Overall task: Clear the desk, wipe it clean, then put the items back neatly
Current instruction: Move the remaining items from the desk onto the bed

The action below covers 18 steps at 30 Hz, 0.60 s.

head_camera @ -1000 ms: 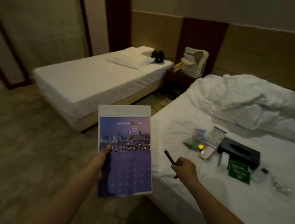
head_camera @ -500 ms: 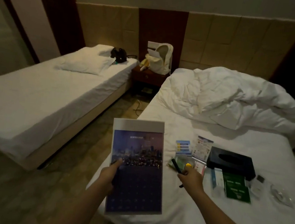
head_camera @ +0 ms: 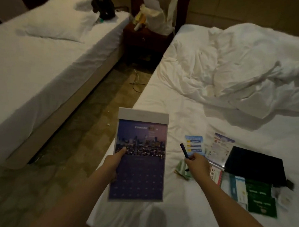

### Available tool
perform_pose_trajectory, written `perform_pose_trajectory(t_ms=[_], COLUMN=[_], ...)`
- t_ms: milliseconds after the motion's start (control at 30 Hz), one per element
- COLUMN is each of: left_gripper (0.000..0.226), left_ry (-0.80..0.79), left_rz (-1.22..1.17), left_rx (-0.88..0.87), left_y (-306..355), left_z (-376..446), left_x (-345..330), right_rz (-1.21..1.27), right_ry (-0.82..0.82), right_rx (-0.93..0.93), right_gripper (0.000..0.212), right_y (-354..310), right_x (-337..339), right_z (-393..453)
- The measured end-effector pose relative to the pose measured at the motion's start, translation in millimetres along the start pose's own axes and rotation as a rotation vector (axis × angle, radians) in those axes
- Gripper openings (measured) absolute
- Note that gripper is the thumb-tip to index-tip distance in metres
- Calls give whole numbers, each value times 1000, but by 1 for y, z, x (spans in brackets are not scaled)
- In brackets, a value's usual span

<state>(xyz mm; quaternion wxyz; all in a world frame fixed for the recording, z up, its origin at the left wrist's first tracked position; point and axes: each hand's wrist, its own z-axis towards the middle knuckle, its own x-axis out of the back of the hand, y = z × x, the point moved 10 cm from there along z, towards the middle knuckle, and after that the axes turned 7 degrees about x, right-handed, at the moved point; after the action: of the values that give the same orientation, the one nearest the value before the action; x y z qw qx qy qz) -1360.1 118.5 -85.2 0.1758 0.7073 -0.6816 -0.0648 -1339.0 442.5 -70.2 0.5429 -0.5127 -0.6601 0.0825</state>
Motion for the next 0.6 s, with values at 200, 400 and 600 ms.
perform_pose_trajectory(t_ms=[200, 400, 600], left_gripper=[71, 62, 54], left_ry=[-4, -64, 15], left_rz=[153, 239, 278], left_rx=[16, 90, 61], left_y=[68, 84, 89], left_z=[84, 162, 231], left_x=[-62, -139, -166], right_rz=[59, 56, -17], right_ry=[58, 75, 17], right_rx=[-91, -200, -247], right_gripper=[12, 6, 15], right_y=[24, 80, 115], right_x=[-18, -51, -90], right_z=[70, 120, 152])
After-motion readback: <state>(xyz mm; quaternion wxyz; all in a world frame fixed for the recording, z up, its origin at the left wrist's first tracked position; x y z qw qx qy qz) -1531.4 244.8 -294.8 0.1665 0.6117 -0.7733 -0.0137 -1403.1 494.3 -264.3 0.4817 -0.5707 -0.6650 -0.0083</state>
